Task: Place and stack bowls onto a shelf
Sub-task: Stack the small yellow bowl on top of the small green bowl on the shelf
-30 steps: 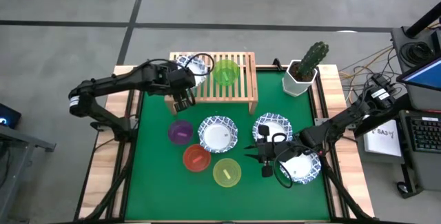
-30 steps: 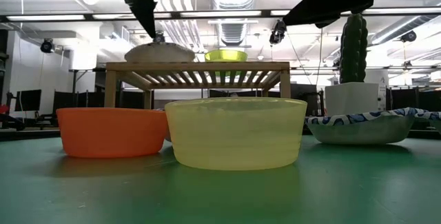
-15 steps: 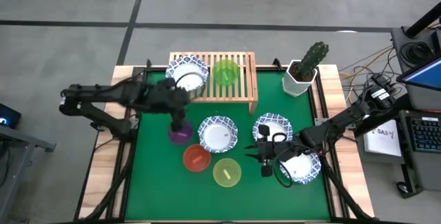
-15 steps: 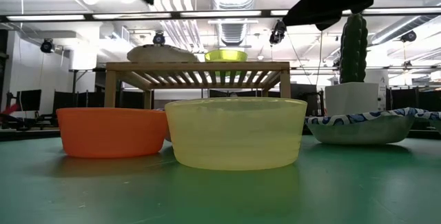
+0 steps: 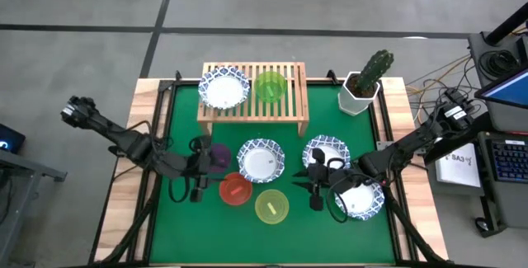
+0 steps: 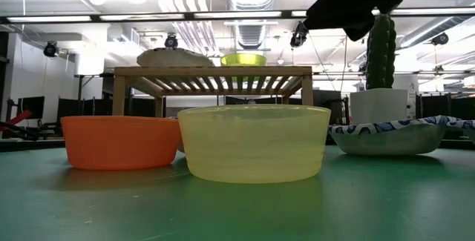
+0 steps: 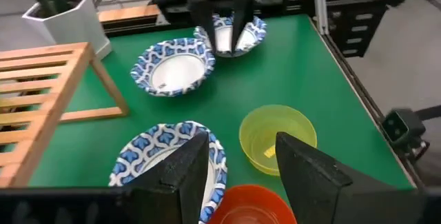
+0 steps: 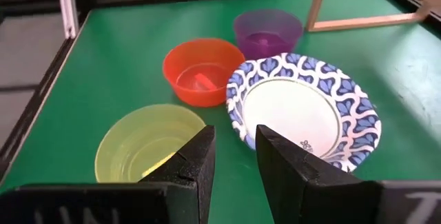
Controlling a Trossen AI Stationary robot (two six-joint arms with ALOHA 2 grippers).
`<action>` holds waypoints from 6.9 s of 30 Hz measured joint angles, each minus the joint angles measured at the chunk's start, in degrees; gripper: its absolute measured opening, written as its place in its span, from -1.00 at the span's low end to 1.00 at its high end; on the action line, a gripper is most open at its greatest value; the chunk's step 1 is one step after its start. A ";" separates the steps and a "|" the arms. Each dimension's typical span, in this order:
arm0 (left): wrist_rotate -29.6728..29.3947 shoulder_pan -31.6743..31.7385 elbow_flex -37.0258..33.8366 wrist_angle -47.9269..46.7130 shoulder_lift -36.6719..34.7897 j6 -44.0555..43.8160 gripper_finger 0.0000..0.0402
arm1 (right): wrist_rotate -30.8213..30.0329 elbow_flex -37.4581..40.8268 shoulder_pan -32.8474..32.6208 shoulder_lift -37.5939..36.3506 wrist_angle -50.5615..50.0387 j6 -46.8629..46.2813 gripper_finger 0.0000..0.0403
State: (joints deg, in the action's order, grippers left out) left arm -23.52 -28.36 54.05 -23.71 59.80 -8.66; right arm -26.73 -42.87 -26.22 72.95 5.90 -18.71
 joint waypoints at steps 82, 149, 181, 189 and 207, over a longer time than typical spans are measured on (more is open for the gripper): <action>-1.49 7.00 -49.82 44.18 -52.48 27.21 -0.24 | 14.61 -45.57 6.71 25.53 -42.97 -18.68 -0.53; -10.04 12.14 -53.45 49.09 -51.70 25.68 -0.62 | 20.02 -32.35 6.08 34.24 -34.19 -24.17 -0.93; -10.47 12.14 -53.45 48.89 -51.63 25.55 -0.62 | 25.39 -57.72 55.08 19.11 -46.06 -1.26 -0.96; -10.47 12.14 -53.45 48.94 -51.59 25.61 -0.62 | 28.35 -66.58 56.26 27.45 -56.60 0.72 -0.92; -10.45 12.14 -53.42 49.01 -51.59 25.54 -0.62 | 21.78 -75.91 55.83 27.98 -63.68 2.90 -0.36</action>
State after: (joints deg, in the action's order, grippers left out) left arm -33.98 -16.23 0.62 25.30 8.21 16.88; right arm -4.96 -118.78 29.61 100.93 -57.79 -15.81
